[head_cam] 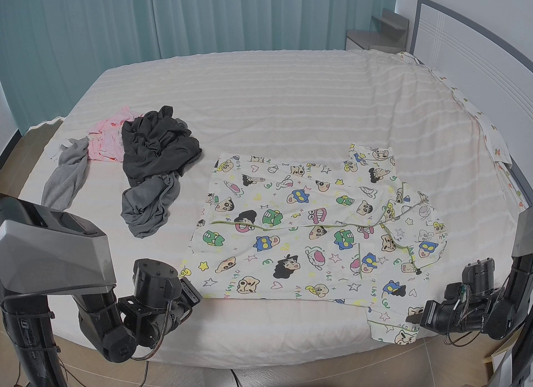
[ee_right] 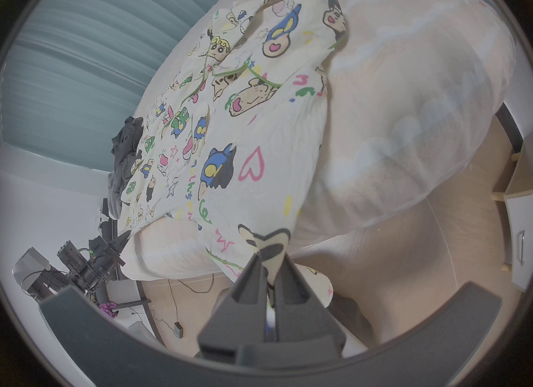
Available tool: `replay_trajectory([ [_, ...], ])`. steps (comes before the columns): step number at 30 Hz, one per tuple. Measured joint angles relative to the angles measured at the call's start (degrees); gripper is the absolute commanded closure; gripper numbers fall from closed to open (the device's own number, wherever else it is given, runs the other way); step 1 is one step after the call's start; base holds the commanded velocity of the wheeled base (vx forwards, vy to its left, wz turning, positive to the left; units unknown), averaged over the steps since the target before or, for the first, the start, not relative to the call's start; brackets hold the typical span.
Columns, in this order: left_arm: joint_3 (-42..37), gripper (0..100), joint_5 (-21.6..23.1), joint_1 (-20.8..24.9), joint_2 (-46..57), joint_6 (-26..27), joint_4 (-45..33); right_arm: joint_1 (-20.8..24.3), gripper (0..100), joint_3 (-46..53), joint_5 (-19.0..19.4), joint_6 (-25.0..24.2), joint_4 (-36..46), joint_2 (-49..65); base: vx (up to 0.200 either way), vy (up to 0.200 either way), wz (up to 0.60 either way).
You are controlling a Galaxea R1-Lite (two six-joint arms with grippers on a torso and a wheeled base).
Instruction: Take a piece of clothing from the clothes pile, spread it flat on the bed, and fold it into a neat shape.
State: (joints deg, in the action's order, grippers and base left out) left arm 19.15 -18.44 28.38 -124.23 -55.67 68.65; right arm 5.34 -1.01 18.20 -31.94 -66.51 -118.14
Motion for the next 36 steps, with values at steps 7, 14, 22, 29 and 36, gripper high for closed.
replay_trajectory([
  [7,-3.0,100,-0.1,2.4,1.2,-0.1,0.0,-2.9,100,0.0,0.0,3.8,4.5,2.6,0.0,0.0,0.0],
  [14,-5.2,100,-1.5,3.4,1.5,-0.4,0.0,-3.7,100,0.0,0.2,5.9,11.6,5.8,0.0,0.0,0.0],
  [22,-8.2,100,-1.6,5.4,1.6,-2.2,0.1,-4.2,100,0.0,0.2,7.2,13.0,8.3,0.0,0.0,0.0],
  [29,-9.8,100,-1.7,6.8,1.7,-3.0,0.1,-6.5,100,0.0,0.2,10.6,15.6,8.5,0.0,0.0,0.0],
  [36,-11.3,100,-1.7,7.9,2.2,-3.1,0.1,-9.2,100,0.0,0.2,14.0,18.9,8.8,0.0,0.0,0.0],
])
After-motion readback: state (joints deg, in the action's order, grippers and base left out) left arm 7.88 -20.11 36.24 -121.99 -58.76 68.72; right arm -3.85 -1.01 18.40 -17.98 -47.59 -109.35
